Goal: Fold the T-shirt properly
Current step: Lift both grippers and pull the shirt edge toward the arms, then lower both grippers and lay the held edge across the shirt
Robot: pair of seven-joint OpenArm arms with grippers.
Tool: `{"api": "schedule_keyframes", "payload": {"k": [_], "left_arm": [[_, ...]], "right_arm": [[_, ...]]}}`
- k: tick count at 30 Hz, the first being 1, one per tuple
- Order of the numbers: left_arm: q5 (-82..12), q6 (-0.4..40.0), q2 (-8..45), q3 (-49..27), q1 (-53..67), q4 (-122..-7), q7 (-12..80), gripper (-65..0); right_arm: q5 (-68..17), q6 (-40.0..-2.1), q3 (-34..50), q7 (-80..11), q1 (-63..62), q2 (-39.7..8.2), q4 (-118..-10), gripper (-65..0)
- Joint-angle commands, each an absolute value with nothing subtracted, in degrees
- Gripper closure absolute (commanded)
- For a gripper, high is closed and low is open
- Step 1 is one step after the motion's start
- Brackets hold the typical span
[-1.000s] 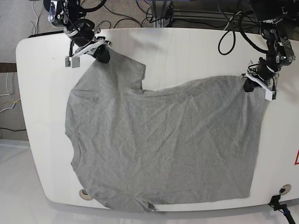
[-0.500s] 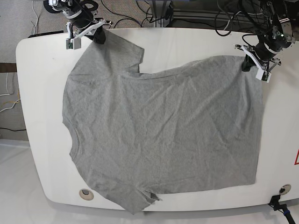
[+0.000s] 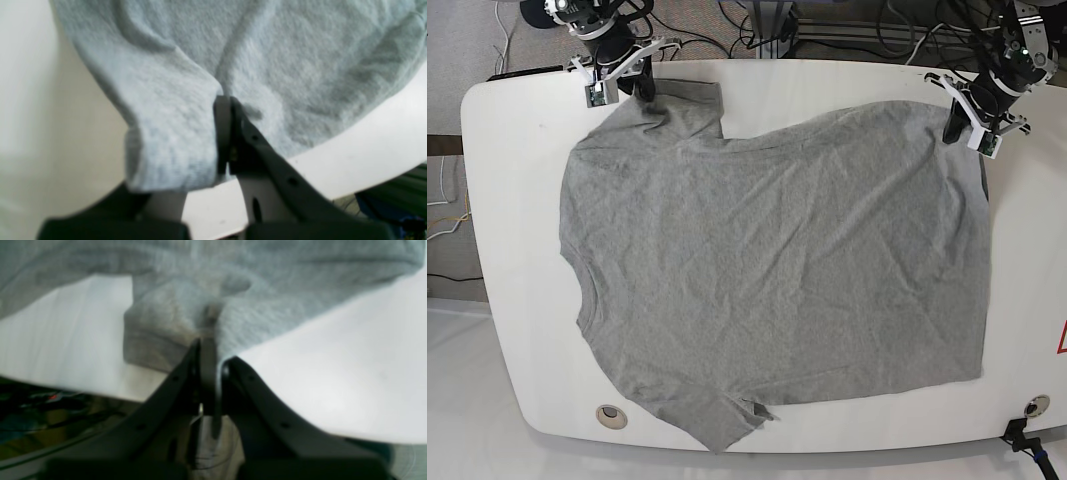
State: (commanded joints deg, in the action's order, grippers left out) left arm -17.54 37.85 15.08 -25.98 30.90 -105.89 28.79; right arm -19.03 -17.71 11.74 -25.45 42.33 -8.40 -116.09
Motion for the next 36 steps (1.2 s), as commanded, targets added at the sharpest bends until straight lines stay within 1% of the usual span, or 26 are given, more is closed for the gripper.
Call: {"api": "schedule_keyframes", "payload": {"k": [3, 5, 13, 17, 19, 21, 24, 27, 31, 36], "left_arm": [[-17.54, 37.85, 15.08, -27.65, 30.73, -105.98, 26.68, 0.0], [-17.63, 37.93, 15.08, -28.79, 29.49, -105.98, 25.89, 0.0], [-17.63, 37.85, 14.99, -29.67, 22.02, -105.8, 26.24, 0.0], [-17.54, 37.49, 14.11, -29.67, 18.42, -105.54, 26.24, 0.0], [-17.54, 35.21, 14.11, -28.79, 17.01, -104.4, 26.33, 0.0], [-17.54, 33.19, 14.11, -27.21, 15.96, -102.29, 26.33, 0.0], [-17.54, 30.55, 14.11, -26.24, 13.76, -99.47, 26.33, 0.0], [-17.54, 29.67, 14.11, -26.15, 11.74, -97.19, 26.33, 0.0], [-17.45, 26.24, 14.29, -26.15, 9.01, -93.58, 26.33, 0.0], [-16.57, 23.08, 14.46, -26.07, 5.41, -88.04, 26.33, 0.0]], "right_arm": [[-18.95, -18.86, 11.82, -24.13, 40.66, -8.57, -116.09, 0.0], [-18.95, -18.86, 11.82, -24.13, 39.08, -8.66, -116.09, 0.0], [-19.03, -18.86, 11.82, -24.66, 29.67, -12.53, -115.82, 0.0], [-19.03, -19.03, 11.82, -27.82, 24.75, -12.79, -115.74, 0.0], [-18.95, -20.79, 11.91, -29.49, 22.2, -12.79, -115.74, 0.0], [-18.95, -21.49, 12.0, -30.46, 20.0, -12.79, -115.47, 0.0], [-18.95, -21.58, 12.0, -31.6, 16.75, -12.79, -114.42, 0.0], [-18.86, -21.58, 11.91, -32.4, 13.32, -13.41, -112.92, 0.0], [-18.95, -21.58, 9.8, -32.31, 8.84, -14.9, -108.35, 0.0], [-18.95, -21.67, 8.04, -32.13, 3.3, -16.57, -102.02, 0.0]]}}
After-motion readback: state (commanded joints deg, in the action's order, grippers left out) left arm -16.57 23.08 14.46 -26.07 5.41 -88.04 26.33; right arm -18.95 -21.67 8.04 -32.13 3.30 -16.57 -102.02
